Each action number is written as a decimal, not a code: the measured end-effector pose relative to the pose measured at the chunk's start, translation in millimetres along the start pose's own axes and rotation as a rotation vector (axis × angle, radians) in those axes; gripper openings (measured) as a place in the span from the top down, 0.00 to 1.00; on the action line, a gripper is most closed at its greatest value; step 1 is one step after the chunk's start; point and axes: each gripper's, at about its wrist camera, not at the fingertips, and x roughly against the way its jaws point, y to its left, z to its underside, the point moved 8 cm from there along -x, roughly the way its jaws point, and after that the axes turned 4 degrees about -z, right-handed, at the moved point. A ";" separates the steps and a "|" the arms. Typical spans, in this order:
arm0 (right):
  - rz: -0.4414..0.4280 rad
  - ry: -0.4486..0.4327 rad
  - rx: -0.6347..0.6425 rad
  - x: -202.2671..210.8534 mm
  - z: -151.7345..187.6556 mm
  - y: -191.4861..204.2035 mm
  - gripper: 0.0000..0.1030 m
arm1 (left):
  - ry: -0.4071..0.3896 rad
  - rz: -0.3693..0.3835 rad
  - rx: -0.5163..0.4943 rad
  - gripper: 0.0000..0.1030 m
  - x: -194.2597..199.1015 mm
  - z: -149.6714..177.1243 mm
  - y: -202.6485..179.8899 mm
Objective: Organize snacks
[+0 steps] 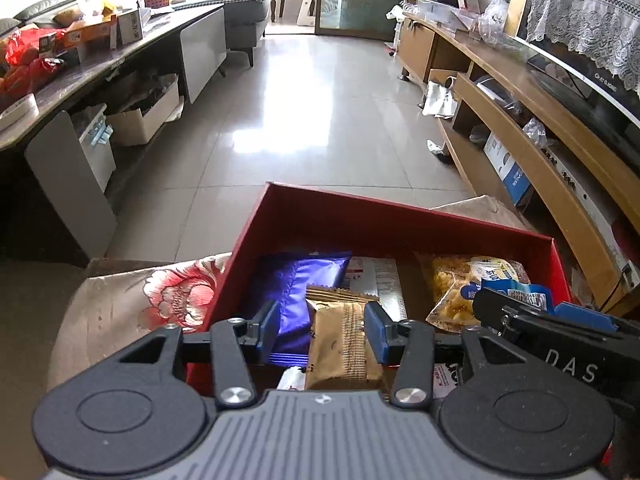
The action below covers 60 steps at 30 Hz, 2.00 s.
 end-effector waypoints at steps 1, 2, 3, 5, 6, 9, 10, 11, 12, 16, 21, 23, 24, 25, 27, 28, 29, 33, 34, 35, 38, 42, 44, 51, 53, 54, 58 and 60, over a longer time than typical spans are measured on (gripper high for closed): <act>0.002 -0.004 0.001 0.0 -0.8 0.3 0.14 | -0.001 0.001 -0.001 0.52 0.4 -0.3 0.0; 0.003 -0.005 0.001 -0.2 -1.2 0.3 0.14 | -0.002 0.002 -0.002 0.51 1.1 -0.2 0.0; 0.005 -0.005 -0.002 -0.3 -1.5 0.0 0.14 | -0.003 0.002 -0.005 0.50 1.8 0.0 0.1; 0.012 -0.008 -0.006 0.4 -1.4 -1.2 0.14 | -0.008 -0.001 -0.013 0.46 3.7 -0.2 0.6; 0.015 -0.008 -0.003 0.9 -1.5 -1.7 0.14 | -0.011 0.000 -0.015 0.44 5.1 -0.3 0.9; 0.038 -0.014 0.006 5.0 -3.1 -2.7 0.13 | -0.016 0.008 -0.013 0.41 10.8 0.9 2.4; 0.042 -0.016 0.009 7.2 -3.5 -2.5 0.13 | -0.016 0.012 -0.014 0.40 13.0 2.0 2.8; 0.048 -0.022 0.011 10.9 -4.2 -2.5 0.13 | -0.016 0.014 -0.014 0.40 15.5 3.5 3.3; 0.055 -0.027 0.014 14.4 -4.7 -2.5 0.13 | -0.017 0.014 -0.013 0.39 18.4 5.4 4.7; 0.076 -0.044 0.031 30.5 -5.1 -1.2 0.13 | -0.013 0.016 -0.006 0.34 29.6 12.7 9.6; 0.087 -0.056 0.056 49.7 -0.4 4.1 0.12 | -0.024 0.019 -0.002 0.28 44.0 22.5 16.3; 0.092 -0.057 0.065 55.5 3.2 6.5 0.11 | -0.024 0.022 -0.002 0.27 48.9 28.1 18.4; 0.093 -0.057 0.065 58.1 5.4 7.0 0.11 | -0.021 0.024 -0.003 0.26 50.0 30.2 19.0; 0.094 -0.053 0.064 60.3 8.3 7.3 0.11 | -0.015 0.024 -0.003 0.26 51.7 33.0 19.7; 0.100 -0.045 0.066 64.6 16.2 7.2 0.11 | -0.012 0.025 -0.002 0.25 55.8 40.1 21.8; 0.103 -0.040 0.065 66.3 20.8 6.7 0.11 | -0.009 0.025 -0.003 0.24 57.4 43.6 22.0; 0.105 -0.030 0.062 67.8 26.0 6.2 0.11 | -0.006 0.026 -0.005 0.21 59.2 47.6 22.5; 0.128 -0.002 0.071 74.7 45.4 3.1 0.11 | -0.018 0.021 -0.024 0.08 68.8 60.7 22.6; 0.131 0.003 0.069 76.6 49.4 1.9 0.11 | -0.017 0.022 -0.028 0.06 71.1 64.1 22.1; 0.131 0.007 0.064 78.6 53.3 0.8 0.11 | -0.017 0.024 -0.028 0.05 73.1 67.1 21.9; 0.132 0.013 0.048 85.3 63.2 -1.3 0.11 | -0.008 0.035 -0.023 0.03 77.9 77.8 22.2; 0.123 0.018 0.028 96.1 79.3 -2.9 0.11 | -0.002 0.044 -0.018 0.01 84.7 91.0 23.2; 0.124 0.018 0.028 101.5 87.6 -2.4 0.11 | -0.002 0.039 -0.023 0.00 87.8 97.4 23.3; 0.135 0.023 0.011 116.4 108.4 -7.1 0.10 | 0.001 0.034 -0.038 0.00 96.5 119.0 26.2; 0.134 0.026 0.004 119.2 114.3 -7.6 0.10 | 0.006 0.034 -0.044 0.00 98.6 124.5 26.3; 0.133 0.028 0.003 120.6 117.1 -7.3 0.10 | 0.005 0.034 -0.047 0.00 100.1 126.9 26.3; 0.129 0.030 0.008 125.3 125.6 -4.7 0.09 | -0.002 0.034 -0.055 0.00 106.6 135.4 27.3; 0.127 0.029 0.005 128.8 130.0 -4.3 0.09 | -0.001 0.038 -0.060 0.00 109.3 139.6 27.1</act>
